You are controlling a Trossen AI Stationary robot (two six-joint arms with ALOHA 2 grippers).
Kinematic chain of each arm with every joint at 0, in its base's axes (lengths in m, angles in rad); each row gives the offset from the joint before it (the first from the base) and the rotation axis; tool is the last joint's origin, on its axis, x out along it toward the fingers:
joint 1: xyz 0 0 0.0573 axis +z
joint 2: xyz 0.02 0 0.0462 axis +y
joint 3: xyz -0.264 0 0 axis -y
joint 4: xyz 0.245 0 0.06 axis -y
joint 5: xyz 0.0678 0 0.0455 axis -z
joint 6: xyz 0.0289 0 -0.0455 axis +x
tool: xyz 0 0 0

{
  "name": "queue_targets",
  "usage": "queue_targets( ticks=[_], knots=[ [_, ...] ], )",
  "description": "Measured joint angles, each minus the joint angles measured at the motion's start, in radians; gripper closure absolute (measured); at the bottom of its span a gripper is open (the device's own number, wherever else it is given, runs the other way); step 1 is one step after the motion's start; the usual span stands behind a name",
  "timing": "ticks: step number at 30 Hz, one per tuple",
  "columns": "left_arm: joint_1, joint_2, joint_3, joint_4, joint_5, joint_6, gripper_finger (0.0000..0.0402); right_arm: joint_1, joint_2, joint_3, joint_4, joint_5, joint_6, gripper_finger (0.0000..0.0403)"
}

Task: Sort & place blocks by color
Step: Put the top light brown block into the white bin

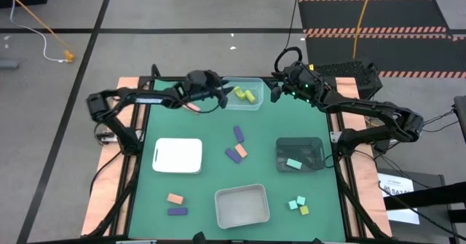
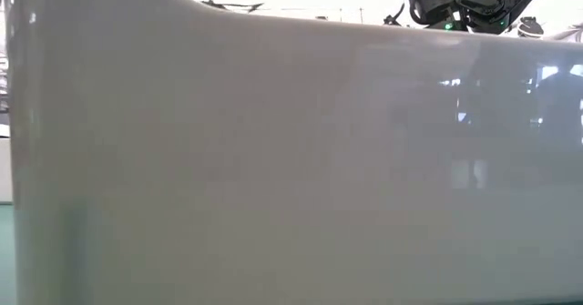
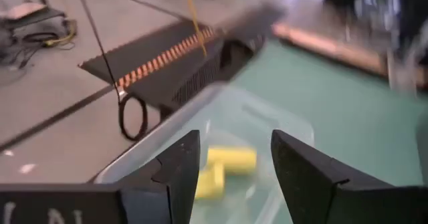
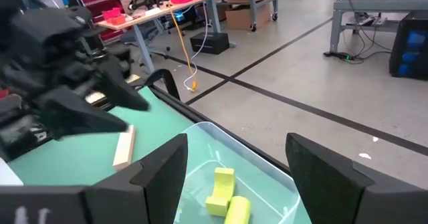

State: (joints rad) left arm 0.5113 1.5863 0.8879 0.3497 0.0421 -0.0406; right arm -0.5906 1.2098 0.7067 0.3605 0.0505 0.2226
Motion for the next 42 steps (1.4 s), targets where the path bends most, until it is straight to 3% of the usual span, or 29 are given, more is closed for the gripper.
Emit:
queue_targets(
  ticks=[6,11,20,30,42],
  knots=[
    [0.099,-0.174,0.001,-0.484,0.053,0.317,0.0215,0.0,0.0,0.0,0.001,0.0,0.0,0.0161],
    [0.194,-0.163,0.0,-0.72,0.232,0.493,0.0215,0.0,0.0,0.0,0.001,0.0,0.0,0.0161],
    [0.234,-0.044,-0.001,-0.749,0.239,0.682,0.0215,0.0,0.0,0.0,0.004,0.0,0.0,0.0161],
    [0.234,0.093,0.006,-0.778,0.132,0.789,0.0215,0.0,0.0,0.0,0.001,0.0,0.0,0.0161],
    [0.235,0.018,-0.004,-0.789,0.088,0.776,0.0215,0.001,0.0,0.0,0.001,0.0,0.0,0.0161]
  ],
)
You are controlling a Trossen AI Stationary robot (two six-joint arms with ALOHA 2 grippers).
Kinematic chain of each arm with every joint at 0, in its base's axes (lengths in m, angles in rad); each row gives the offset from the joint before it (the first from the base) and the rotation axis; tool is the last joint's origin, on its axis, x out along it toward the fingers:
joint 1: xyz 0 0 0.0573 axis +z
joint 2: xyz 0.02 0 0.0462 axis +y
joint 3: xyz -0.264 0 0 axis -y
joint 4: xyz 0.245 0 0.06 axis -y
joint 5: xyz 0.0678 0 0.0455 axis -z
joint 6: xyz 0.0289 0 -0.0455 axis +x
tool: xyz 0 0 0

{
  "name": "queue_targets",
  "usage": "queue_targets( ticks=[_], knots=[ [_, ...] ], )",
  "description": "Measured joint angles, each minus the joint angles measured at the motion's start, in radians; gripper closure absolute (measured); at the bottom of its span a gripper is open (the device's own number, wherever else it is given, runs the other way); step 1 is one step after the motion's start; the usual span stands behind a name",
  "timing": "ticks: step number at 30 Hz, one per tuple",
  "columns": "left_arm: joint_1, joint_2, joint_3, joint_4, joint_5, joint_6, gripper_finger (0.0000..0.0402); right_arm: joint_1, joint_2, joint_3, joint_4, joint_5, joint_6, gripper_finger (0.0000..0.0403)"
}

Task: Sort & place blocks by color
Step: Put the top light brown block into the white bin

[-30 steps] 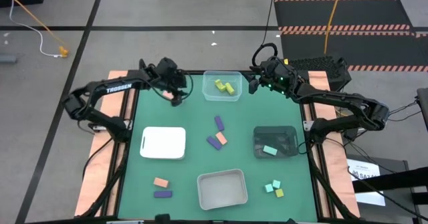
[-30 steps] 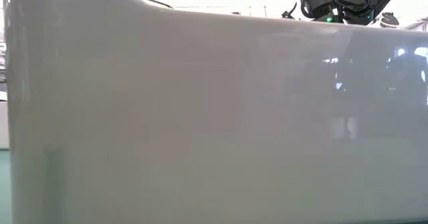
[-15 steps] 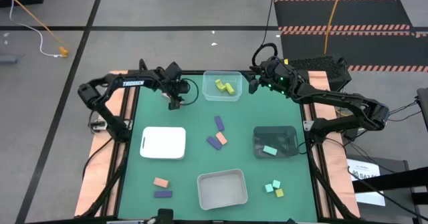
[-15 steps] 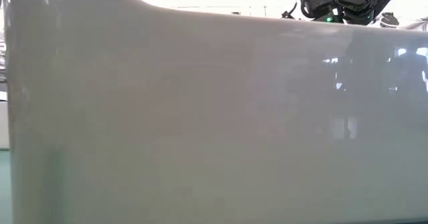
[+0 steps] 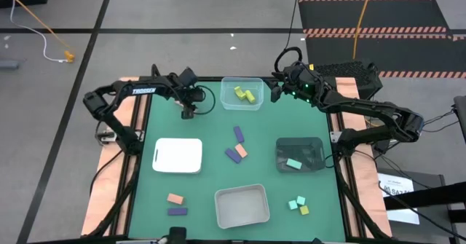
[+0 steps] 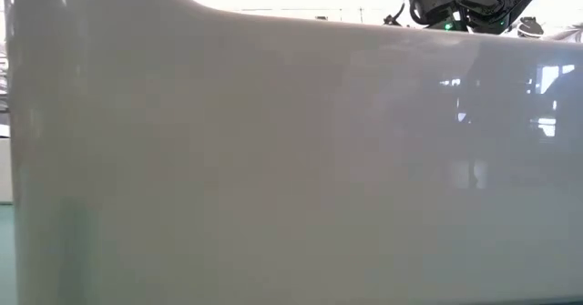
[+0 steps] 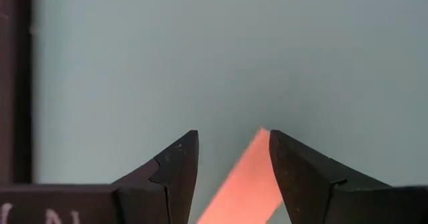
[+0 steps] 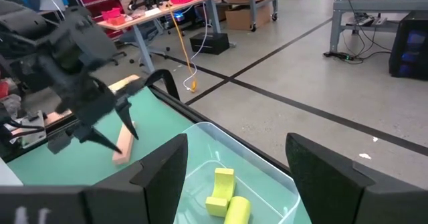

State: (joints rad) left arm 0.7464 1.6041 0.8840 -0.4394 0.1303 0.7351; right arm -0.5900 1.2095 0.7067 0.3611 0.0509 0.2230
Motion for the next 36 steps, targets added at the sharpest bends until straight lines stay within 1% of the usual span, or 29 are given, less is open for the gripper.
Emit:
queue_targets(
  ticks=[3,9,11,16,19,26,36],
  knots=[
    [0.004,-0.029,0.003,-0.016,0.004,0.02,0.0215,0.0,0.0,0.0,0.0,0.0,0.0,0.0161],
    [0.009,-0.029,0.002,-0.146,0.011,0.097,0.0215,0.0,0.0,0.0,0.0,0.0,0.0,0.0161],
    [0.009,-0.029,0.002,-0.166,0.011,0.127,0.0215,0.0,0.0,0.0,0.0,0.0,0.0,0.0161],
    [0.019,-0.029,0.002,-0.125,-0.006,0.2,0.0215,0.0,0.0,0.0,0.0,0.0,0.0,0.0161],
    [0.02,-0.011,0.003,-0.091,-0.009,0.207,0.0215,0.0,0.0,0.0,0.0,0.0,0.0,0.0161],
    [0.008,0.048,0.002,-0.174,-0.009,0.207,0.0215,0.0,0.0,0.0,-0.003,0.0,0.0,0.0161],
    [0.006,0.122,0.01,-0.154,-0.004,0.218,0.0217,0.0,0.0,0.0,-0.016,0.0,0.0,0.0161]
  ],
)
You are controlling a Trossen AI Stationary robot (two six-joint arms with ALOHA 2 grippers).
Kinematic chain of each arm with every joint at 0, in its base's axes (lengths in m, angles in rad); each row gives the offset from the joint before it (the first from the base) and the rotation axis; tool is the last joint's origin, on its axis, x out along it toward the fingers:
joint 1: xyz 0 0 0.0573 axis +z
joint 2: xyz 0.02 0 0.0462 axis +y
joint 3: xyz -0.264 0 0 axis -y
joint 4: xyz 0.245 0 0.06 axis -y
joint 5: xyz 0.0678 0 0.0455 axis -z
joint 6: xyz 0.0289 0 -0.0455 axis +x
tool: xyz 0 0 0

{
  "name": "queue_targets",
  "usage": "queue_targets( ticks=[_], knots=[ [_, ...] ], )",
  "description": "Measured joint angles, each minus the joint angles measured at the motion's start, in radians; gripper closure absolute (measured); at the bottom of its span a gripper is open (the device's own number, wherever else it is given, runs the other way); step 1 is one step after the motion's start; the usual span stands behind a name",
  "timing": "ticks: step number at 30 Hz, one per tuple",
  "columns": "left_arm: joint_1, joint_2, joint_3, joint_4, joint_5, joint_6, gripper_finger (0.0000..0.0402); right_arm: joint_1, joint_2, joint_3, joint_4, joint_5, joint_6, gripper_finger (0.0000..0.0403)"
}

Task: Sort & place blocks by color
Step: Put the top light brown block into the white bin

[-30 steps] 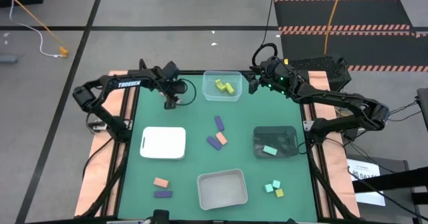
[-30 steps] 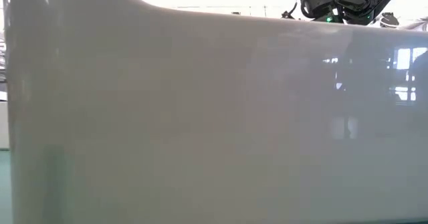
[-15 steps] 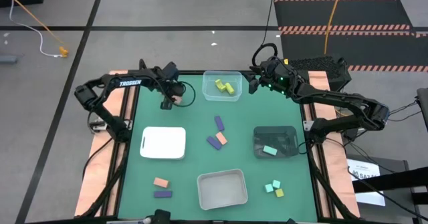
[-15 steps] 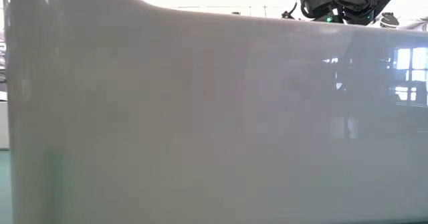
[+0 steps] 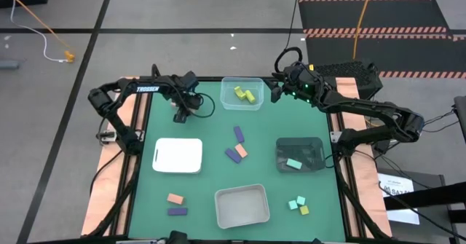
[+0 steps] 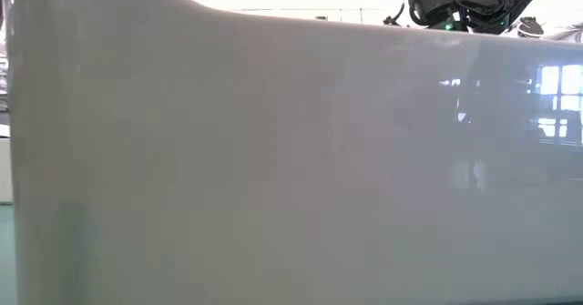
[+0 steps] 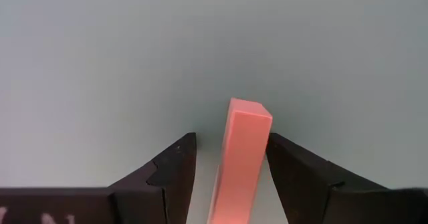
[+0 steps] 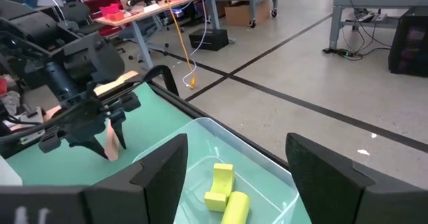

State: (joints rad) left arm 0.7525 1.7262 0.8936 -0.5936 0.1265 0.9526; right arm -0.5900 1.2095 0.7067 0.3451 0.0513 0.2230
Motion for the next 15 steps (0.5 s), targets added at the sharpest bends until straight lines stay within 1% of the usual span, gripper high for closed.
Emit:
queue_targets(
  ticks=[3,6,9,15],
  knots=[
    [0.0,0.002,0.0,-0.008,0.0,-0.012,0.0238,0.0,0.0,0.0,0.0,0.0,0.0,0.0161],
    [-0.002,-0.009,-0.004,-0.015,-0.004,-0.024,0.0287,0.0,0.0,0.0,0.0,0.0,0.0,0.0161],
    [-0.002,-0.026,-0.006,-0.009,-0.006,-0.084,0.0344,0.0,0.0,0.0,0.0,0.003,0.0,0.0161],
    [-0.003,-0.072,-0.011,0.028,-0.029,-0.31,0.0345,0.0,0.0,0.0,0.0,0.004,0.0,0.0161]
  ],
)
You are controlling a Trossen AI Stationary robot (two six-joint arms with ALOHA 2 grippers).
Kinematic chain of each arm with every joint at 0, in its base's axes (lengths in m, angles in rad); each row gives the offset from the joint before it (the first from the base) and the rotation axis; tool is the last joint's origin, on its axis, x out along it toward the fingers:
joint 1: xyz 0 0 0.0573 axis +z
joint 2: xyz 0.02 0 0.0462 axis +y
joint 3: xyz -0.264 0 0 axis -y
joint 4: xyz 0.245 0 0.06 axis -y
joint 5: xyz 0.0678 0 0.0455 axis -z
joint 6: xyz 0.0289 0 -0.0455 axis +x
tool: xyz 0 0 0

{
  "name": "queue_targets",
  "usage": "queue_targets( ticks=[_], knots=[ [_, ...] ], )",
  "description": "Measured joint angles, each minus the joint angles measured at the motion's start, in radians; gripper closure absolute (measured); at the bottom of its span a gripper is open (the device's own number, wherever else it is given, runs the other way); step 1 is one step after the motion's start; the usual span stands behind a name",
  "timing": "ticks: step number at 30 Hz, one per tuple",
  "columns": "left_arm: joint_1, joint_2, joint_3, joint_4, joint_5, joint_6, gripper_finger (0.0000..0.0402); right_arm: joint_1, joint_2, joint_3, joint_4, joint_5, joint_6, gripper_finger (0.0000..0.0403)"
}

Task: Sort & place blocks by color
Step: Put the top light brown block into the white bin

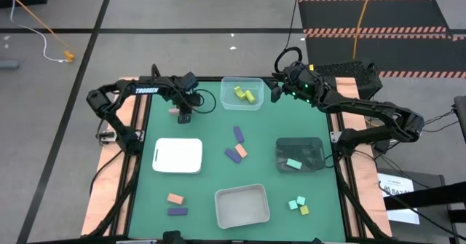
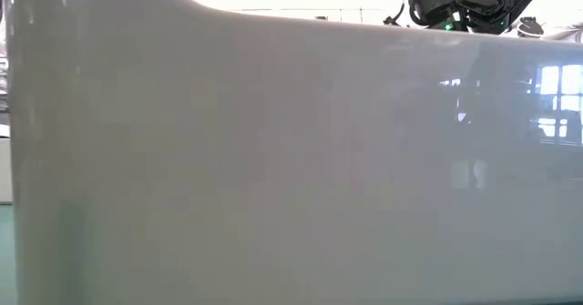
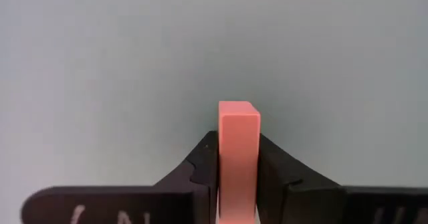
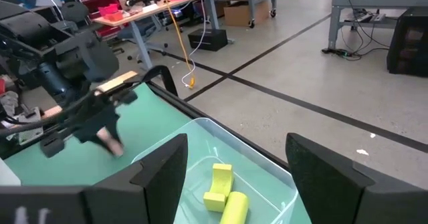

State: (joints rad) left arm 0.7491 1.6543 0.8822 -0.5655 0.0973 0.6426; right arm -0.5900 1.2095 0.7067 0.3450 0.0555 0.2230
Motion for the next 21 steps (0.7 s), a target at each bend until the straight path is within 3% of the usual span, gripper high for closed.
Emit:
queue_targets(
  ticks=[5,10,15,21],
  knots=[
    [-0.021,-0.088,0.001,0.09,0.008,-0.101,0.0345,0.0,0.0,0.0,0.001,0.0,0.0,0.0161],
    [-0.052,-0.219,0.003,0.245,0.121,-0.233,0.0345,0.0,0.0,0.0,0.001,0.0,0.0,0.0161],
    [-0.107,-0.301,0.004,0.522,0.278,-0.369,0.0345,0.0,0.0,0.0,0.001,0.003,0.004,0.0161],
    [-0.223,-0.306,0.005,0.932,0.284,-0.47,0.0345,0.0,0.0,0.0,0.001,0.078,0.004,0.0161]
  ],
)
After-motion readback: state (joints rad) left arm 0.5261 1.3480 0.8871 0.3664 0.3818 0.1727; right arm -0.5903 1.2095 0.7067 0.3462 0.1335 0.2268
